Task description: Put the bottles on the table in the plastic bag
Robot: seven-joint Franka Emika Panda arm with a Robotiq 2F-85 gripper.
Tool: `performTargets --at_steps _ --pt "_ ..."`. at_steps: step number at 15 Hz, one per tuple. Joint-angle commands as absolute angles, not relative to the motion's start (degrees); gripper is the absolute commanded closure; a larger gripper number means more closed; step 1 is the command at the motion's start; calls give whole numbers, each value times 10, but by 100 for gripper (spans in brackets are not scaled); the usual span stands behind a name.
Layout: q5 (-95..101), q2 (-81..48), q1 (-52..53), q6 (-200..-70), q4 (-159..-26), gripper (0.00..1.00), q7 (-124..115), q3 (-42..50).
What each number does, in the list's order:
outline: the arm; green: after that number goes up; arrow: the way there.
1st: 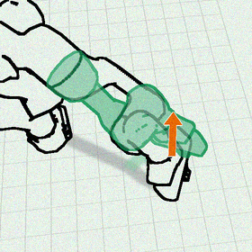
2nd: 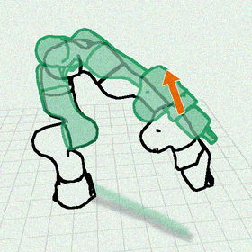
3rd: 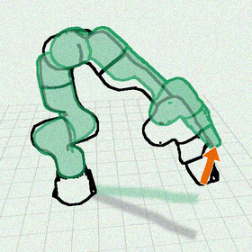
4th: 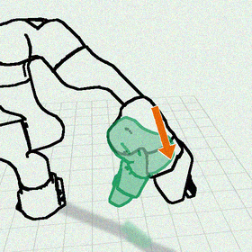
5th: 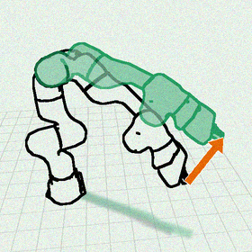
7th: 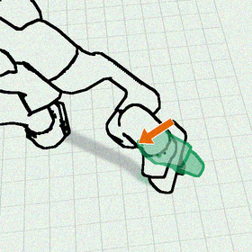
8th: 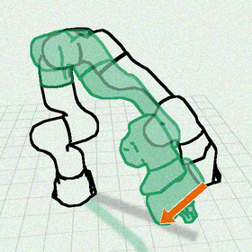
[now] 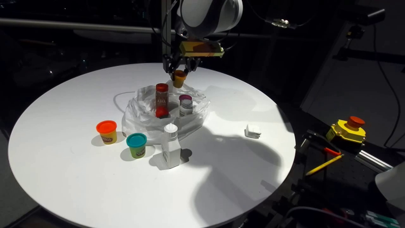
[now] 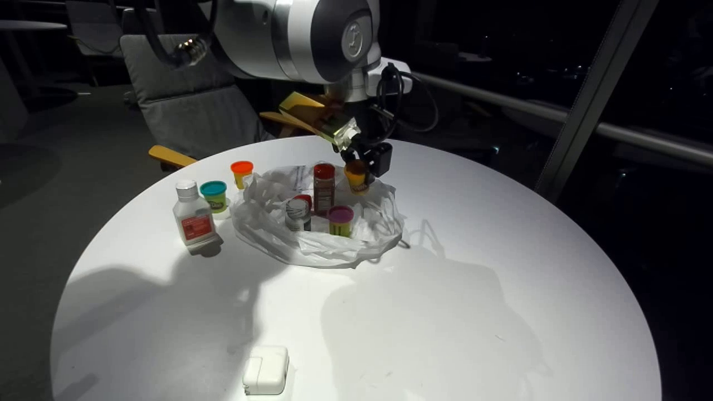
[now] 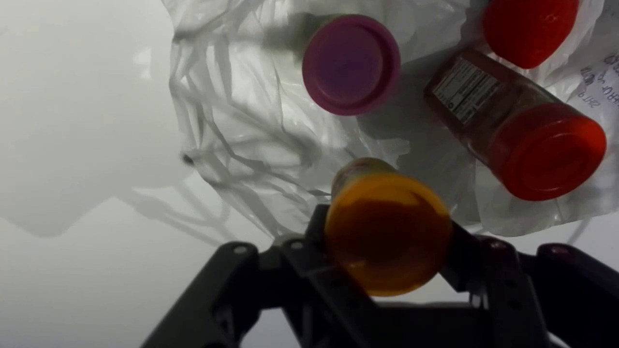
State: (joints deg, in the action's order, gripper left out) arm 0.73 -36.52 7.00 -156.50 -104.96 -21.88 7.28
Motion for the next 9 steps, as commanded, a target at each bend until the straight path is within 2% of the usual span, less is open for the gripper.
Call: performTargets --at_steps 1,3,4,9 --pt "-19 -365 53 -1538 -1025 19 -202 55" --pt "-29 -342 46 -1544 -1046 3 -194 48" --pt "-33 -321 44 -1554 -1066 0 -189 44" --pt "-32 -182 32 -1554 -1182 0 -160 44"
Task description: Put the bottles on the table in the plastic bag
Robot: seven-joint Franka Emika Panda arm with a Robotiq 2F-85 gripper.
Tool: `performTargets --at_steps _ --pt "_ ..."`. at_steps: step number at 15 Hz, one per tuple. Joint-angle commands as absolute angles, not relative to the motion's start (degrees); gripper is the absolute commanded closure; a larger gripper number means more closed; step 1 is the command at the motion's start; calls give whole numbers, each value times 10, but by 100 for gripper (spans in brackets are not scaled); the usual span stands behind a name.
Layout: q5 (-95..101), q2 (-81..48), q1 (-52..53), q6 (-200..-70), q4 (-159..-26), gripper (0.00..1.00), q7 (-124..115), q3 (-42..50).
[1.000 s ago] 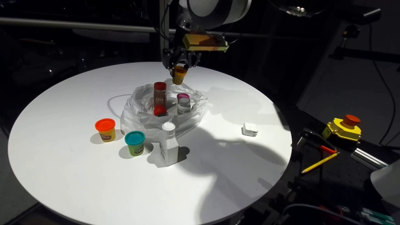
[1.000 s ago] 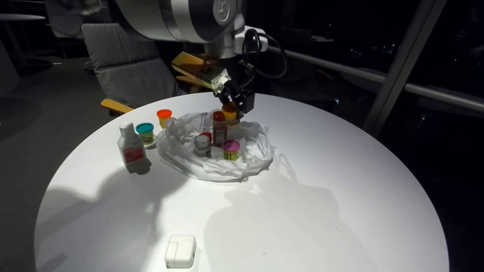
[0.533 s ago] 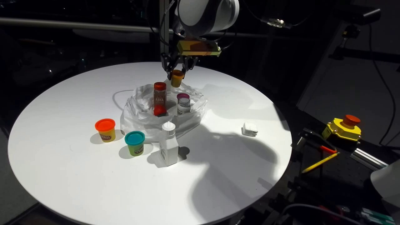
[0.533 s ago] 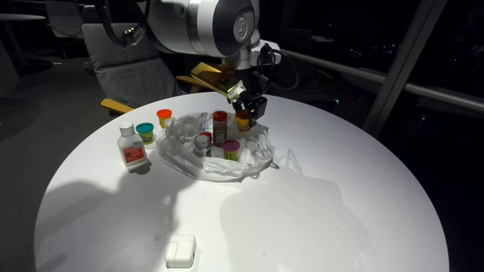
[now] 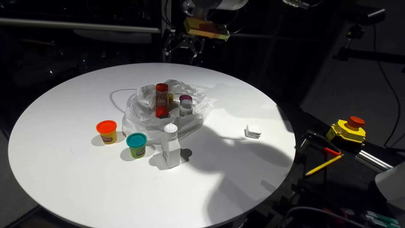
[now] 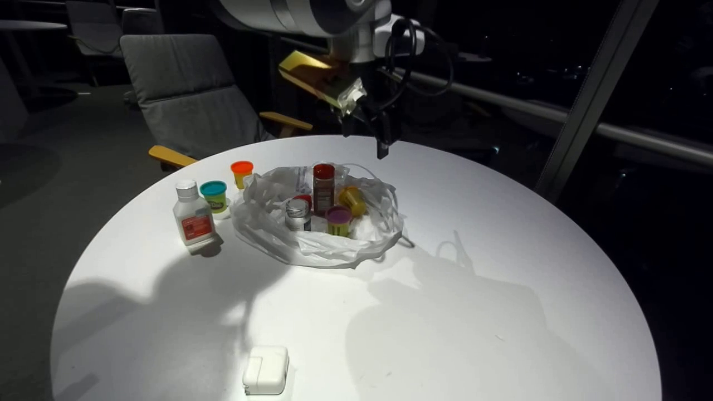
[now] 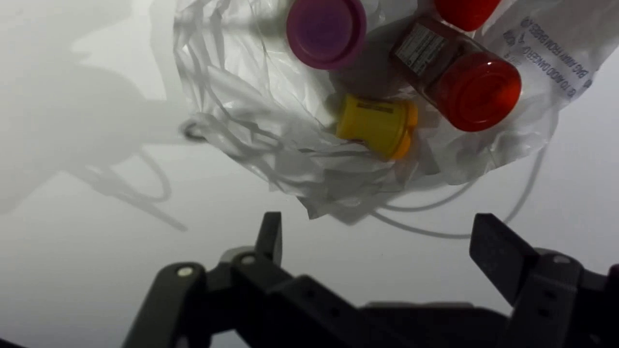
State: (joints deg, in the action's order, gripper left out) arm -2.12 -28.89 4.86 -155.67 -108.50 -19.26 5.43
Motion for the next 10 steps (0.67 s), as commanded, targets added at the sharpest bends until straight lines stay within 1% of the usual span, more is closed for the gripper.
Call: performTargets --at_steps 1,7,10 --pt "-35 -152 26 -1554 -1210 0 -152 43" --pt "-64 10 -20 -1527 -1404 0 -55 43" --pt "-58 55 -36 -1546 -1507 0 -11 54"
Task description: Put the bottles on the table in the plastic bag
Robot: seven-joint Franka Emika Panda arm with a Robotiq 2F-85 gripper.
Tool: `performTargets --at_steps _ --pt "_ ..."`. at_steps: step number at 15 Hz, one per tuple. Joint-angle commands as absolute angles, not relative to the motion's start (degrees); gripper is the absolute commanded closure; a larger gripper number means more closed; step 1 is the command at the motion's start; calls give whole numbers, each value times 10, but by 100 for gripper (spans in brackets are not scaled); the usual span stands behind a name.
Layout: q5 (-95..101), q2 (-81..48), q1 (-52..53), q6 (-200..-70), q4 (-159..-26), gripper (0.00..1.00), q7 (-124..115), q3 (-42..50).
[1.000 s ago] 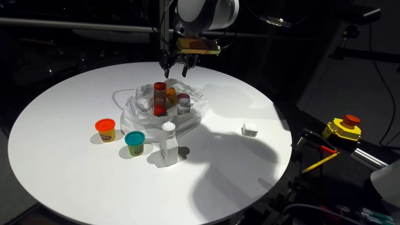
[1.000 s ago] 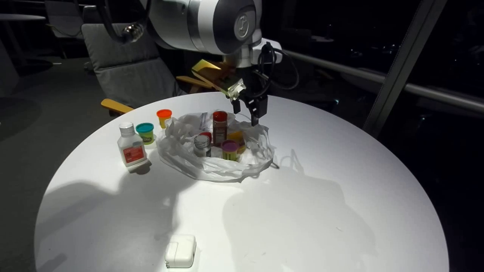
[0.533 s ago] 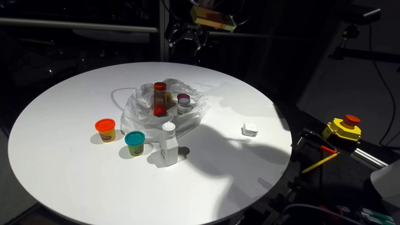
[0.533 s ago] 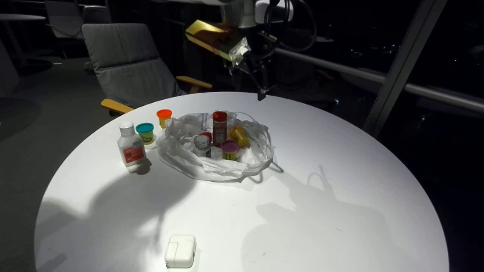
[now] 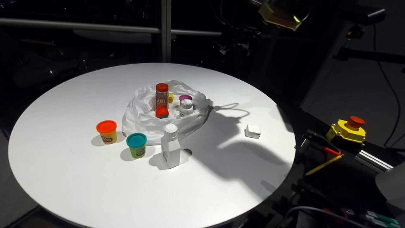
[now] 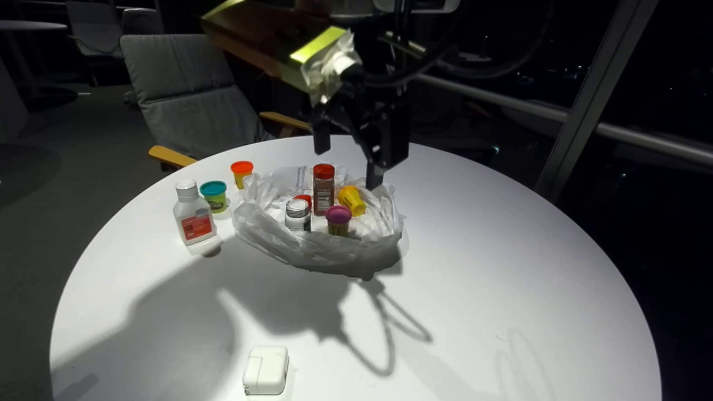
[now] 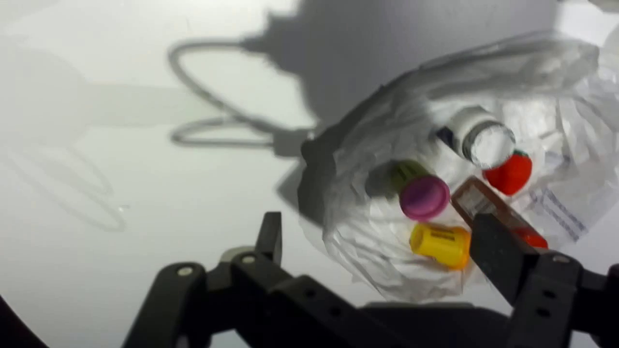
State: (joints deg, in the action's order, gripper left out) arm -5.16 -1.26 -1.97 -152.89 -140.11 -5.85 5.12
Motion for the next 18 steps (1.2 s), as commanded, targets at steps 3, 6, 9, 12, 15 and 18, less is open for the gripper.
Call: performTargets --at_steps 3,6,9,12,15,18 --pt "-46 58 -41 -1548 -1570 0 36 58" --pt "26 35 -41 -1564 -1594 0 48 48" --pt "145 5 -44 -1576 -1584 0 16 42" --pt "236 -23 -42 -1608 -1579 0 -17 47" --pt "271 -52 -36 -1629 -1583 0 -29 55" --pt "265 -83 -32 -1660 -1583 0 -25 64"
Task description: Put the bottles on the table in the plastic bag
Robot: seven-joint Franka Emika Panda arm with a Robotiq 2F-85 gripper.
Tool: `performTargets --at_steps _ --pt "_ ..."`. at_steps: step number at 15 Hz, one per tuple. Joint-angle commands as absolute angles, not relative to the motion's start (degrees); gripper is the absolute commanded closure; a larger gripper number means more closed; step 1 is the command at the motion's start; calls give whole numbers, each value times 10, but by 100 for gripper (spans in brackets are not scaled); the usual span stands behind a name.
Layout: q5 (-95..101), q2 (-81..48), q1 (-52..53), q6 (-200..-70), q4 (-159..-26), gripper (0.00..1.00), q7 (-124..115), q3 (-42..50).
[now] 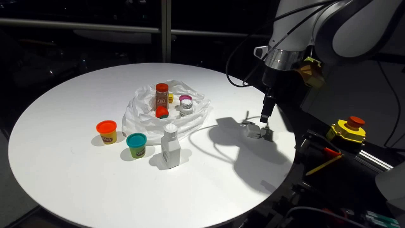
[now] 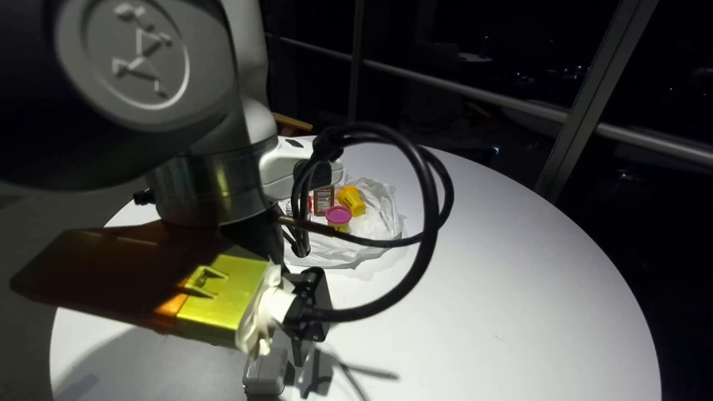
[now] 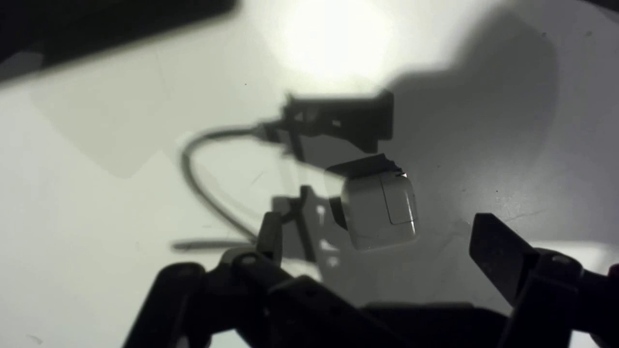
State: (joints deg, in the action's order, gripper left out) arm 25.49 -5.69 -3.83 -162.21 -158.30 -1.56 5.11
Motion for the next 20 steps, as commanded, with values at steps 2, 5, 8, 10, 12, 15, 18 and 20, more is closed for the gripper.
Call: performTargets --at_steps 2,5,8,10,12,15,18,20 --pt "239 -106 -32 -1691 -1583 0 -10 63" --pt "240 -135 -47 -1727 -1583 0 -13 51" --pt "251 -162 -40 -1744 -1576 0 -20 61" --pt "253 -177 -37 -1753 -1570 0 -21 64" --pt "252 -189 -36 -1762 -1563 0 -21 64" --pt "248 -205 -38 -1763 -1553 0 -18 60" --pt "251 -220 -34 -1760 -1540 34 -18 63" --pt "256 -230 -25 -1757 -1528 49 -21 71"
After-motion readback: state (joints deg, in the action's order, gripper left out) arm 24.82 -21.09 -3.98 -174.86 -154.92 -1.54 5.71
